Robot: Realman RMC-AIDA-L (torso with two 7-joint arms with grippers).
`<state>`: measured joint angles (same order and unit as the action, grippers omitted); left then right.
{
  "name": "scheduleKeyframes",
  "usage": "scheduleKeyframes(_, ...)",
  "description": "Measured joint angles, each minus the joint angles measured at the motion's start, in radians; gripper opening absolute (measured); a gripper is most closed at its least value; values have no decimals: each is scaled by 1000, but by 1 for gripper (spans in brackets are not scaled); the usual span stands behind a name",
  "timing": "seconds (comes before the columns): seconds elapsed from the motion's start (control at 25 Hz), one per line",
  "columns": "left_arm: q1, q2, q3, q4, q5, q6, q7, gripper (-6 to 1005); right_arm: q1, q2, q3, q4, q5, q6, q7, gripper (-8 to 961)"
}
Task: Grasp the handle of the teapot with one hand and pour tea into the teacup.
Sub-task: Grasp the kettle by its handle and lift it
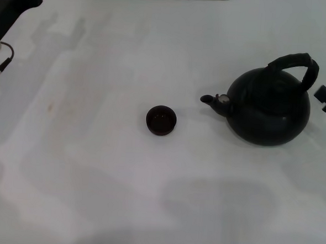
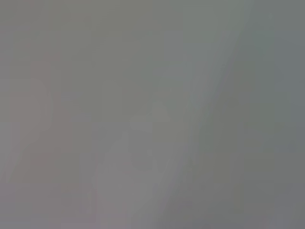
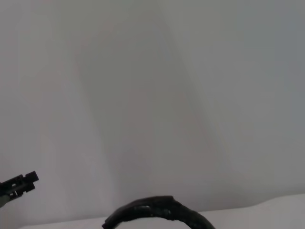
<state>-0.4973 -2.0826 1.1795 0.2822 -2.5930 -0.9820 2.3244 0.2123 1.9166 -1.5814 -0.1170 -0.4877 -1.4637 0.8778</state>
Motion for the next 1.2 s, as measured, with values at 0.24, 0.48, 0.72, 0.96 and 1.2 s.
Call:
scheduleKeyframes(0.24,-2,-1,5,-5,0,19,-2,726,53,13,-1,3,0,65,3,868)
scheduleKeyframes(0.48,-3,0,7,-3,-1,12,-6,726,84,21,-6,-4,-1,105,0,855)
scheduleKeyframes(0.72,-9,1,6,2,-1,11,-9,726,87,29,-5,-7,-2,113,-3,786)
scheduleKeyframes(0.96,-14,1,5,1,-1,11,-10,727,86,37,-3,-9,-2,115,-21,565)
scheduleKeyframes(1.2,-12,3,6,3,-1,11,-11,727,85,57,-4,-10,-3,116,-83,444)
